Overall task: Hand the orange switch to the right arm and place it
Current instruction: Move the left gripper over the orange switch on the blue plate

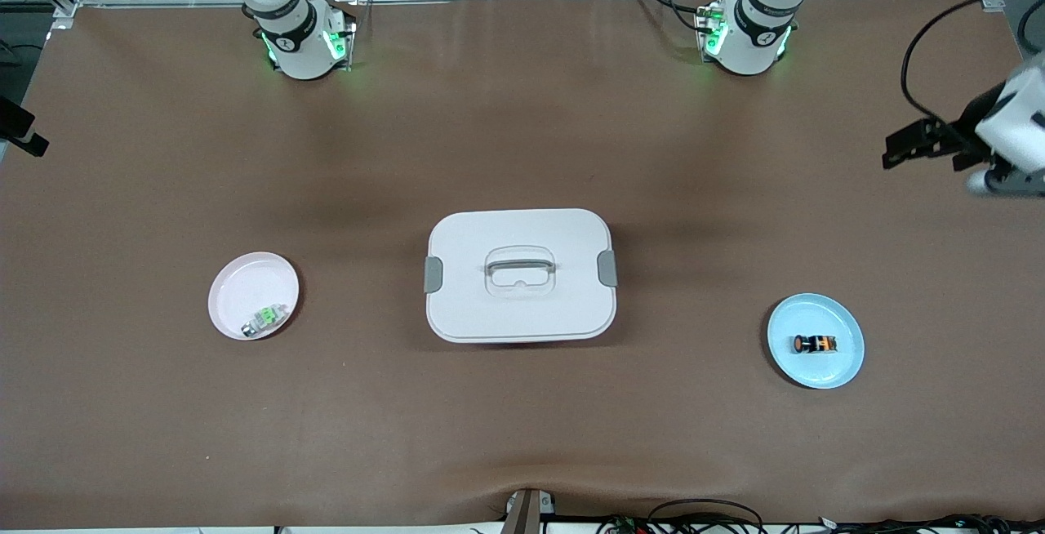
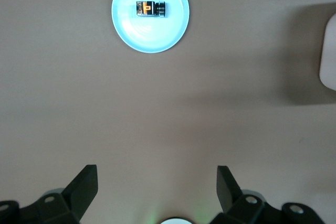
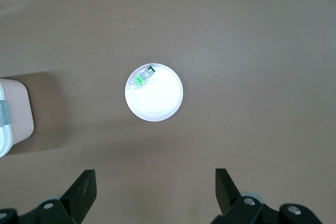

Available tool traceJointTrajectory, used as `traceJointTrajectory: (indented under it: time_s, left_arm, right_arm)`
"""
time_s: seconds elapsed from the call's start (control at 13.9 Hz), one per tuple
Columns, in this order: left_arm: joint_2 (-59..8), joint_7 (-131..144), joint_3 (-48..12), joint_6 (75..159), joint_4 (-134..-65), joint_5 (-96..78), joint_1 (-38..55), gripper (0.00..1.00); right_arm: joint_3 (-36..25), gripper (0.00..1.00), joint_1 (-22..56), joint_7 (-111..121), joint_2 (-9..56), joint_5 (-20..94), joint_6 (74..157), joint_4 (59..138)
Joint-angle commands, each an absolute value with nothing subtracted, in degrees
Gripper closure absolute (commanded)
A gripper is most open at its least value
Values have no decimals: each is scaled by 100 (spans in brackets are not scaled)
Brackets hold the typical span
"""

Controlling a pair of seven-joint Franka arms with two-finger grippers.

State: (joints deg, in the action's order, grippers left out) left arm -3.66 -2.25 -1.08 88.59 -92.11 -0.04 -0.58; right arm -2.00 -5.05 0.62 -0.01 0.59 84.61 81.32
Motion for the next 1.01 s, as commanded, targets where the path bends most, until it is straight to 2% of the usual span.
traceJointTrajectory:
  time_s: [0.0, 0.36, 0.72, 0.94]
  left_arm:
    - [-1272, -237, -123, 8963, -8456, -17, -105, 0]
    - [-2240, -264, -132, 10308, -8420, -246, -184, 0]
    - [-3136, -334, -123, 10976, -8420, -176, -185, 0]
    - [-3453, -334, -97, 11451, -8420, -176, -185, 0]
  right_arm:
    - [-97, 0, -571, 35, -18, 17, 8385, 8060]
    - [-105, 0, -563, 44, -44, -9, 8270, 8077]
    - [-132, 0, -580, 35, -87, 9, 8376, 8077]
    - [-228, 0, -763, 70, -105, -9, 8376, 8042]
